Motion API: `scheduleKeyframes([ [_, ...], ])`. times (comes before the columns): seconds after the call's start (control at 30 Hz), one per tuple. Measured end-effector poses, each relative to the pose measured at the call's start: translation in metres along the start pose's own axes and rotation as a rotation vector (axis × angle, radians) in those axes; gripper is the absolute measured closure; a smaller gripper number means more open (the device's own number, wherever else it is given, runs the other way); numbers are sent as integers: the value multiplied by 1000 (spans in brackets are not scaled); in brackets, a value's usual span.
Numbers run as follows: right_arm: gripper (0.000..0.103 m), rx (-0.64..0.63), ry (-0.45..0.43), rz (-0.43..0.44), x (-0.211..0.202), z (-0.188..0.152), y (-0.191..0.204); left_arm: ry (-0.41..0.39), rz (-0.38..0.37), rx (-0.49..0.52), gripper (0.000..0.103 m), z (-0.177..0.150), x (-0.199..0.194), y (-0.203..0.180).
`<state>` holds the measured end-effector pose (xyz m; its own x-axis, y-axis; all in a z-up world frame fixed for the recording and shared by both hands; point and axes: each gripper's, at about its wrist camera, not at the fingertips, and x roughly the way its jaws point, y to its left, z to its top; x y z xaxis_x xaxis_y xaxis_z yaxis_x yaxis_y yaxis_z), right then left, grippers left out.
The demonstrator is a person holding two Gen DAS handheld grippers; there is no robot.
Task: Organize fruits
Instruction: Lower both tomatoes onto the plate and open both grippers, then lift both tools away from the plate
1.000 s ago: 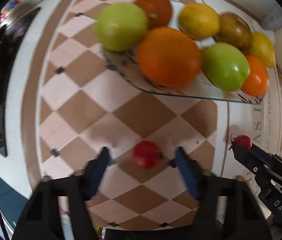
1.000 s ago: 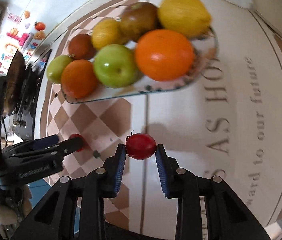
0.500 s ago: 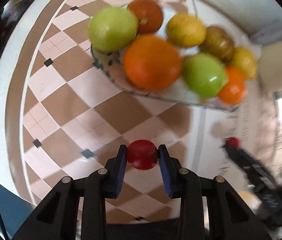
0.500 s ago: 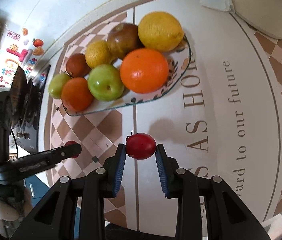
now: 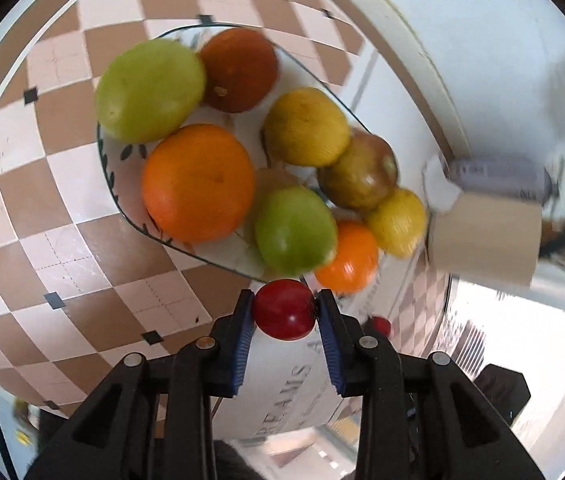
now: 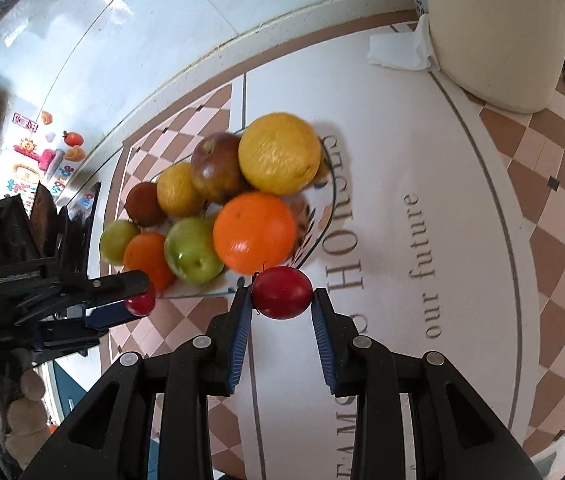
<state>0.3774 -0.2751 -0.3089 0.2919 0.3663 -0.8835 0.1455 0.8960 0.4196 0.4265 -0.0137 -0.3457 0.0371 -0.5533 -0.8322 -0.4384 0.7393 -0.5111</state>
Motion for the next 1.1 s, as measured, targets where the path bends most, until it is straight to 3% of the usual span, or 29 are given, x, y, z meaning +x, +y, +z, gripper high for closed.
scheduleKeyframes([
  [0.13,70,6,-11,-6,1,9,-5,-35,-10,-74,74,0,2,7],
  [0.27,70,15,-22,-7,6,22,-12,-54,-66,-189,74,-4,2,20],
  [0.43,70,36,-2,12,18,37,-16,-74,-98,-254,73,-6,4,29],
  [0.57,70,55,7,35,25,47,-19,-80,-136,-304,67,-3,7,35],
  [0.67,69,66,22,49,31,53,-21,-97,-122,-293,61,-3,3,36],
  [0.9,68,74,59,59,41,58,-23,-95,-95,-257,59,1,5,30],
  [1.1,61,87,81,67,44,56,-26,-78,-46,-224,56,-2,7,30],
])
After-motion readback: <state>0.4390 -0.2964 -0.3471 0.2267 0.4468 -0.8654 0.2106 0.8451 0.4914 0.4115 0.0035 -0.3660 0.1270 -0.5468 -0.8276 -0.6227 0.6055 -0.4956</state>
